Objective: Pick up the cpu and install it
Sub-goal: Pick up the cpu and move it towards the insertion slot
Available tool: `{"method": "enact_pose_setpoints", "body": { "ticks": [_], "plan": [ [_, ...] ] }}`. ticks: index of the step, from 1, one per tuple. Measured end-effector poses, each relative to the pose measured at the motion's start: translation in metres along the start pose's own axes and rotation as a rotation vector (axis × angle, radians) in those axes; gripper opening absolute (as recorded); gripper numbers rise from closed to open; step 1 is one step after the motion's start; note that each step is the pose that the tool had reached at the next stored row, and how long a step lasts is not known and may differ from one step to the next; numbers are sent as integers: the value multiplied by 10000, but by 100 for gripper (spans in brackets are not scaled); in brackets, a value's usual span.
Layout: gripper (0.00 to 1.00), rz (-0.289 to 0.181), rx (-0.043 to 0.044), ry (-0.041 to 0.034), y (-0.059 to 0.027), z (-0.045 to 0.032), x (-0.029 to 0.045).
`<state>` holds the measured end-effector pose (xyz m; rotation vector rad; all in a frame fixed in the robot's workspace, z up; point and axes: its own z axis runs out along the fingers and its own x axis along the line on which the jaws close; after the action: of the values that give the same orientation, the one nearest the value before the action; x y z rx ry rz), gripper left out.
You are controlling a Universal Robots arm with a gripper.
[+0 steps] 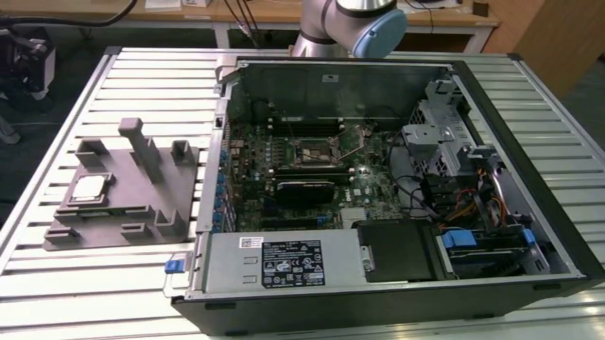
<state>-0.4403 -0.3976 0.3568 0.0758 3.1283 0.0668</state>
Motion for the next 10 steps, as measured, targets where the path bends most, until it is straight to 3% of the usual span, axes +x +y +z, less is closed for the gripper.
{"method": "enact_pose_setpoints", "body": {
  "ticks": [10],
  "plan": [
    [30,-26,0,1,-11,55,0]
  ]
}}
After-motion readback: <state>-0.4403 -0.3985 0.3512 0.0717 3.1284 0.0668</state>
